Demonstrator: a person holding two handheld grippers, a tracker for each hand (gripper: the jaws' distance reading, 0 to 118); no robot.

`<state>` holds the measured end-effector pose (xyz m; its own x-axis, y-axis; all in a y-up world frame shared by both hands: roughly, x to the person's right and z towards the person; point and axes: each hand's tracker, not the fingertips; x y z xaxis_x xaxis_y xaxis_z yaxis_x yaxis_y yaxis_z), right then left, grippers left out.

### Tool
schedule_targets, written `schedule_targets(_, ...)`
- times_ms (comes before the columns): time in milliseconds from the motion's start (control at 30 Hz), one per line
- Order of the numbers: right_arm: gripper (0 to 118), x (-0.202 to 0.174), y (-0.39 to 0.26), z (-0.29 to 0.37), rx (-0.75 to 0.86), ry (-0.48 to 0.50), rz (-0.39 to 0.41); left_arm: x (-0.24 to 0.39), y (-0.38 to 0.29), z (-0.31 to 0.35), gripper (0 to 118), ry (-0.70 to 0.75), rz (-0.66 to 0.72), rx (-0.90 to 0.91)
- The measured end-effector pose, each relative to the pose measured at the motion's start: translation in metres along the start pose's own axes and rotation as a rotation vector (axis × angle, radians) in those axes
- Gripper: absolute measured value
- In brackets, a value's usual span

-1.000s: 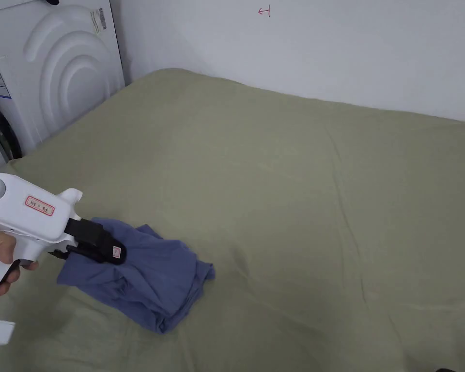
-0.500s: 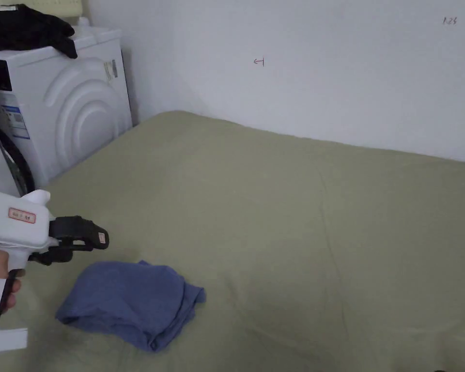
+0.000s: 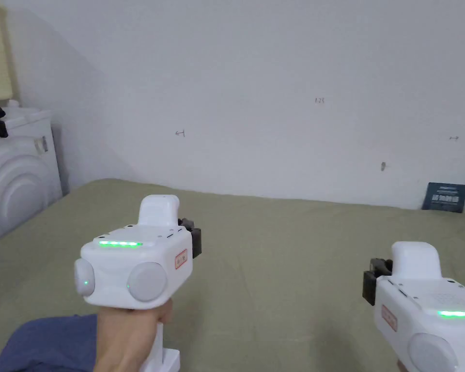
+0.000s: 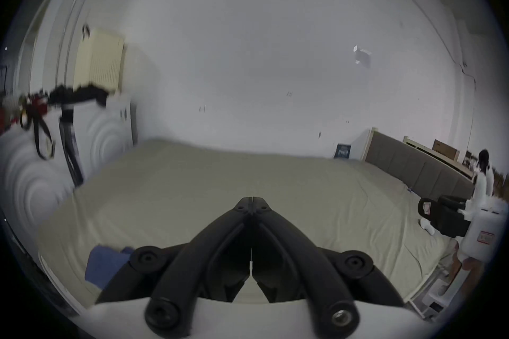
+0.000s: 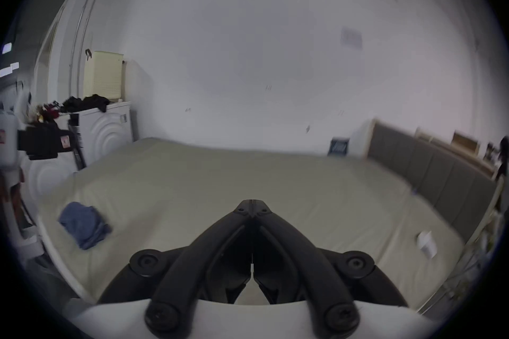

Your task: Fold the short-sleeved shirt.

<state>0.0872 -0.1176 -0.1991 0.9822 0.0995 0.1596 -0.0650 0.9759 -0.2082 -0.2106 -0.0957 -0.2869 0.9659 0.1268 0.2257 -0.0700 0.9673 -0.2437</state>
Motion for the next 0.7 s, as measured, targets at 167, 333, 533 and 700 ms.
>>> schedule_targets(167, 2, 0.005, 0.016, 0.025, 0.109, -0.026, -0.024, 0.049, 0.005, 0.018, 0, 0.029, -0.122, 0.069)
schedule_targets(333, 2, 0.011, 0.021, 0.037, 0.119, -0.022, -0.012, 0.06, 0.004, 0.027, 0, 0.04, -0.166, 0.084)
schedule_targets(533, 2, 0.017, 0.02, 0.037, 0.105, -0.024, -0.031, 0.057, 0.006, 0.031, 0, 0.047, -0.169, 0.095)
schedule_targets(700, 2, 0.017, 0.019, 0.035, 0.101, -0.025, -0.028, 0.056, 0.007, 0.031, 0, 0.05, -0.172, 0.094)
